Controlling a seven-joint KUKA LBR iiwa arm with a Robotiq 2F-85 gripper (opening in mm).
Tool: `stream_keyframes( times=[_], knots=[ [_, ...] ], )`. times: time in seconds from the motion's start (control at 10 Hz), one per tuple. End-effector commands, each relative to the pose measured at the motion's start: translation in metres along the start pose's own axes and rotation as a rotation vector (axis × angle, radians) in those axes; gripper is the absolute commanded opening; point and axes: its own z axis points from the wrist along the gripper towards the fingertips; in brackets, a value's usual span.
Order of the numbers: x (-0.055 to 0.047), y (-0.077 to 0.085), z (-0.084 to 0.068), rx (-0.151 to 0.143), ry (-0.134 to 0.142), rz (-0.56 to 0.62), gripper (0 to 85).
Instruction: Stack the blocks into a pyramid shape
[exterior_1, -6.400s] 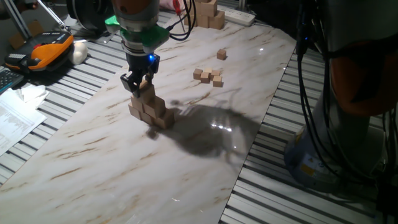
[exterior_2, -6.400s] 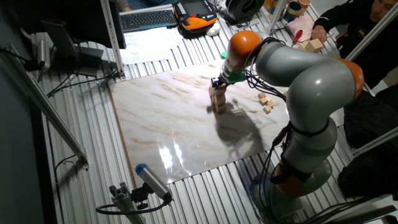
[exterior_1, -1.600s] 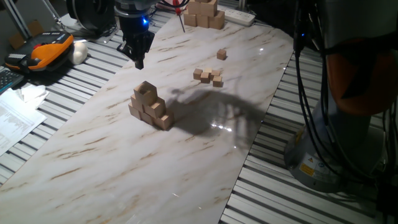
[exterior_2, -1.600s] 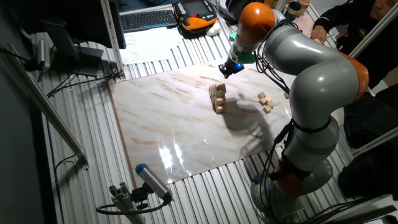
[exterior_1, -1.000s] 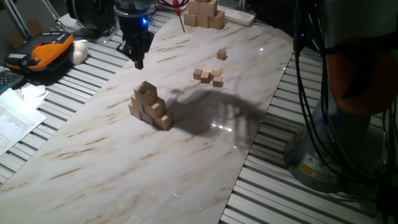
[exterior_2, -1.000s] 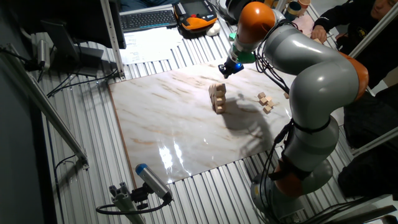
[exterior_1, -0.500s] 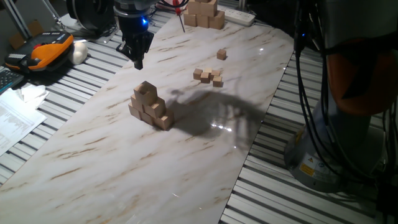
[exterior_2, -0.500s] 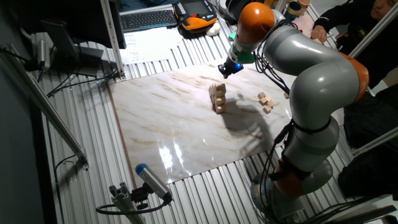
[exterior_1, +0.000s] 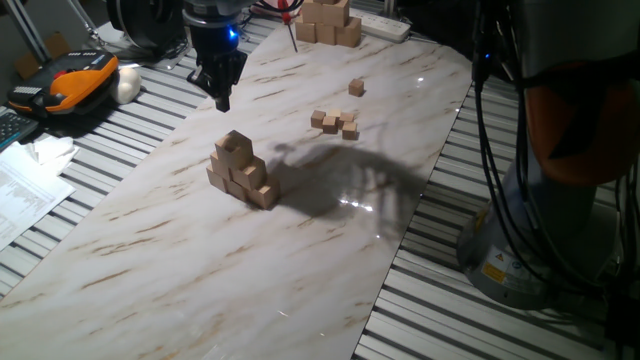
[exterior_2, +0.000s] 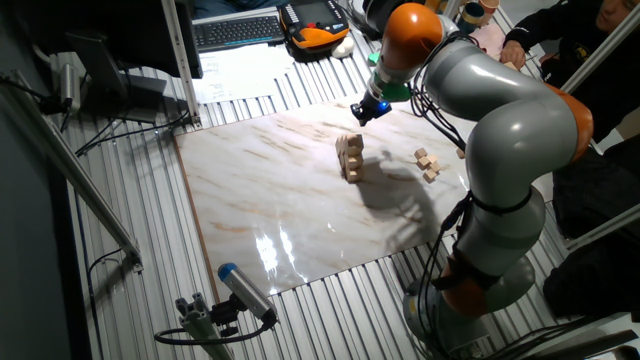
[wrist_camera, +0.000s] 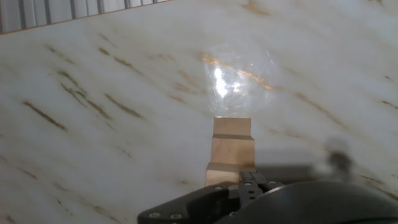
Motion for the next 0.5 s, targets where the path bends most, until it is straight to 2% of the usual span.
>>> stream_keyframes(
  times=[0.0, 0.4],
  knots=[
    [-0.0001, 0.0000, -0.0001, 0.001, 0.000, -0.002, 0.0],
    [-0.0003, 0.0000, -0.0005, -0.005, 0.002, -0.013, 0.0]
  ],
)
